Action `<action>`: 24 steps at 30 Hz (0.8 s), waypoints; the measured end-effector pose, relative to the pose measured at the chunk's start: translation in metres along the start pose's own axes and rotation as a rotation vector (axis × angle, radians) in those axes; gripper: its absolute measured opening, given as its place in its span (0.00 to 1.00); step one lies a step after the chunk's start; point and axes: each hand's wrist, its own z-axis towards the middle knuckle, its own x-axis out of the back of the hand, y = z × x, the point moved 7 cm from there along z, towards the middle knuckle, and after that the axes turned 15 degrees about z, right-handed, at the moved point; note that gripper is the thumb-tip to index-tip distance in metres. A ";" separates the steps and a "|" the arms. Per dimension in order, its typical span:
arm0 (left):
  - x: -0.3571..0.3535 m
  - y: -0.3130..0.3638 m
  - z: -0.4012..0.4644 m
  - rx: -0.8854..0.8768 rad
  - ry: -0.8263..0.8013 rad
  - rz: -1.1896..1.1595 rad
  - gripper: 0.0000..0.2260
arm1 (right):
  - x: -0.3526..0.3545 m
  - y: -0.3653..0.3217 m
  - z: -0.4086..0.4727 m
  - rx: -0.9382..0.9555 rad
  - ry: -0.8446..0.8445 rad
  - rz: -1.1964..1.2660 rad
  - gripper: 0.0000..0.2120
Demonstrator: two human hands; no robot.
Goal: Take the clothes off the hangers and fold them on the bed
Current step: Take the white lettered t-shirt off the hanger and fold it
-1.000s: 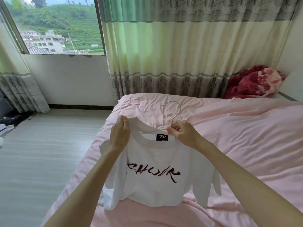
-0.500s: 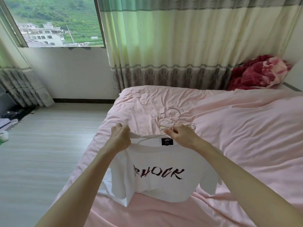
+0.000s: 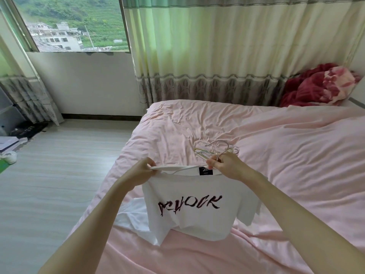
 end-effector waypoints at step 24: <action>-0.007 -0.022 0.002 0.241 -0.083 -0.307 0.11 | 0.014 0.057 -0.021 -0.092 0.099 0.523 0.15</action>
